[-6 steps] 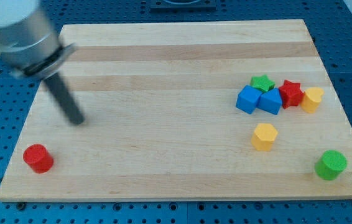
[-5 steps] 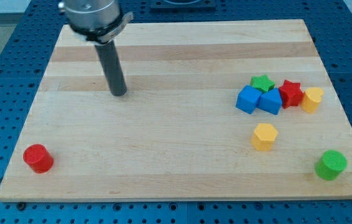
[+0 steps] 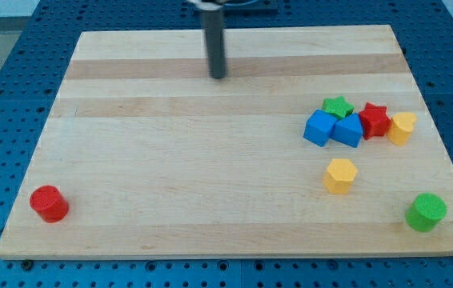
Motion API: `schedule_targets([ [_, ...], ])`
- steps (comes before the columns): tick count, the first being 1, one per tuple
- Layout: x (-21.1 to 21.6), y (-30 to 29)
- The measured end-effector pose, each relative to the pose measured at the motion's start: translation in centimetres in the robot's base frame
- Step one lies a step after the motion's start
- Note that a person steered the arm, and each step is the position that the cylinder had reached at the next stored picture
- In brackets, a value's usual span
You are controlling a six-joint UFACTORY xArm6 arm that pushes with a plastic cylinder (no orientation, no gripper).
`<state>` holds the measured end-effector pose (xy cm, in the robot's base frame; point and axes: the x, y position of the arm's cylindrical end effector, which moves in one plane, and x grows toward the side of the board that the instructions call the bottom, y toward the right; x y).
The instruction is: Move your arm towards center right side of the board
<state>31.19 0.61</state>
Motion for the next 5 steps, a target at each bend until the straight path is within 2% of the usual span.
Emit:
schedule_targets([
  [2, -0.2, 9.8],
  [3, 0.6, 19.0],
  [5, 2.0, 27.0],
])
